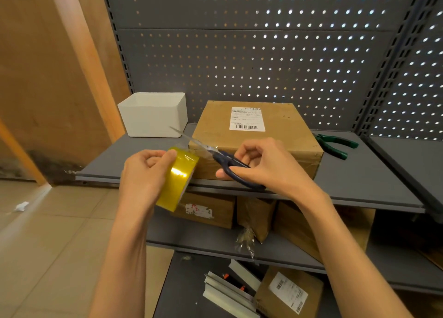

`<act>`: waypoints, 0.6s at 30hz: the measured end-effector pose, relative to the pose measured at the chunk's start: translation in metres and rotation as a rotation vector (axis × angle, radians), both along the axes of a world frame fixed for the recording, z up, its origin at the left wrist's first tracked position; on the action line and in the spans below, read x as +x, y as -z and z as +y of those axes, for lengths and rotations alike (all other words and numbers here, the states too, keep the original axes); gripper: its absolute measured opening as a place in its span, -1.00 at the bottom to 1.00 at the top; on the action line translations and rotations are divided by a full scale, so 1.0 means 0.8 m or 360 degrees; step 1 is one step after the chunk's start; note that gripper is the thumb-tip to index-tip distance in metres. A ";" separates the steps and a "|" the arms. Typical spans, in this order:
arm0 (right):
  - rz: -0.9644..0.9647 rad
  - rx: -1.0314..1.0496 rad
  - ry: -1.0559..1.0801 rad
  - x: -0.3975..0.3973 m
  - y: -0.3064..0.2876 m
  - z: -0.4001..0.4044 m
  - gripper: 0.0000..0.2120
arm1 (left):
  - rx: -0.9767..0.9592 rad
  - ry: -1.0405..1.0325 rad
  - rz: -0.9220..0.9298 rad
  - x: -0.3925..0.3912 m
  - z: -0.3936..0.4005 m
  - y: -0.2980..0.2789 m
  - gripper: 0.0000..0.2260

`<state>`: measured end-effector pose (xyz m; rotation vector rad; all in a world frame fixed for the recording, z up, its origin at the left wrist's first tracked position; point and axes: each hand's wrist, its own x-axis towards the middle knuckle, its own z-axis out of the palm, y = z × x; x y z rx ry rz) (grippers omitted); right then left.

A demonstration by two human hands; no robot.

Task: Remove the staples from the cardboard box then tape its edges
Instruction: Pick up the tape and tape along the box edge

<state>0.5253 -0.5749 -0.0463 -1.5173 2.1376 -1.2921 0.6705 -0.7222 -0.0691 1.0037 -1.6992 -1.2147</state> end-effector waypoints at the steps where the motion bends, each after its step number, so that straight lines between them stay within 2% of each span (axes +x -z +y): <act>1: -0.0018 -0.0042 -0.0007 0.001 -0.003 -0.001 -0.63 | -0.0001 0.0028 -0.0013 0.002 -0.002 -0.002 -0.90; 6: 0.0030 -0.0126 -0.0026 0.004 -0.008 -0.006 -0.69 | -0.0100 0.0110 -0.0039 0.013 -0.015 -0.009 -0.88; 10: 0.0031 -0.0204 0.0023 0.003 -0.001 -0.012 -0.69 | -0.0370 0.0046 -0.0187 0.019 -0.026 -0.020 -0.98; 14: 0.0031 -0.0253 0.0160 -0.002 0.008 -0.018 -0.63 | -0.0695 -0.0108 -0.0325 0.017 -0.028 -0.032 -0.81; 18: 0.0014 -0.0290 0.0228 -0.006 0.011 -0.019 -0.57 | -0.0975 -0.0175 -0.0486 0.013 -0.034 -0.035 -0.78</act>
